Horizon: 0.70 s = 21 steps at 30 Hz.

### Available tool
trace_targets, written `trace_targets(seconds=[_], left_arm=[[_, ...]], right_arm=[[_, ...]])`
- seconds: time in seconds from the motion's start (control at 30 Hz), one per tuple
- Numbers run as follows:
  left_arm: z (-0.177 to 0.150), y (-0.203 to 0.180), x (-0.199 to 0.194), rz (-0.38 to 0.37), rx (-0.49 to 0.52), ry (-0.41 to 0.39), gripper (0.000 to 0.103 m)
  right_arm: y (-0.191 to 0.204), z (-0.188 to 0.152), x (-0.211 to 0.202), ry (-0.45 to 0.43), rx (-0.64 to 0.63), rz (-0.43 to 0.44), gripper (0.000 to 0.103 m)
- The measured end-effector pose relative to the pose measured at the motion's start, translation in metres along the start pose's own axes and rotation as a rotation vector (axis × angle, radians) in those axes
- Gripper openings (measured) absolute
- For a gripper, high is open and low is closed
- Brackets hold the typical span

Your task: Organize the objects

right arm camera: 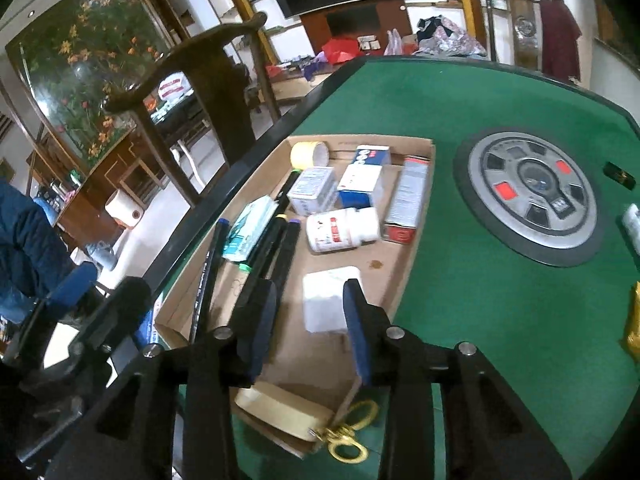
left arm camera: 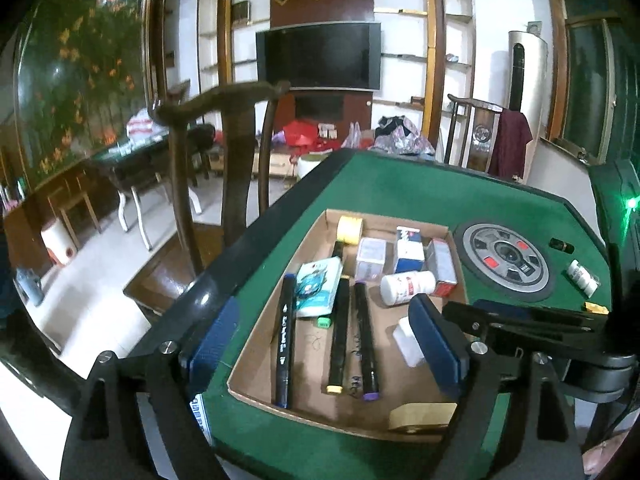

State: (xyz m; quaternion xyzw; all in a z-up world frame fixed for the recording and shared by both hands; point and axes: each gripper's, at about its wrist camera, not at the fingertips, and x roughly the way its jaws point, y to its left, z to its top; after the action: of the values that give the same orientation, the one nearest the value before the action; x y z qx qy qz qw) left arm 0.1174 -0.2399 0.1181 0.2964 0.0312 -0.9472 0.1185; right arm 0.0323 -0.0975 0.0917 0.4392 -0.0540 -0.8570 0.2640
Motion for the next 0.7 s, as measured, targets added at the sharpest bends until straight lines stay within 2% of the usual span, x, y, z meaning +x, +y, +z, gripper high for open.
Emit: trace_targets(seconds=[0.27, 0.53, 0.7], left_arm=[[0.001, -0.046, -0.018, -0.019, 0.089, -0.021, 0.084], [0.0, -0.102, -0.028, -0.051, 0.191, -0.019, 0.084], [-0.005, -0.136, -0.03, -0.134, 0.239, 0.033, 0.084]], right_arm=[[-0.042, -0.008, -0.036, -0.056, 0.059, -0.019, 0.035], [-0.112, -0.02, -0.074, -0.111, 0.167, -0.065, 0.035], [-0.167, -0.026, -0.105, -0.15, 0.244, -0.121, 0.035]])
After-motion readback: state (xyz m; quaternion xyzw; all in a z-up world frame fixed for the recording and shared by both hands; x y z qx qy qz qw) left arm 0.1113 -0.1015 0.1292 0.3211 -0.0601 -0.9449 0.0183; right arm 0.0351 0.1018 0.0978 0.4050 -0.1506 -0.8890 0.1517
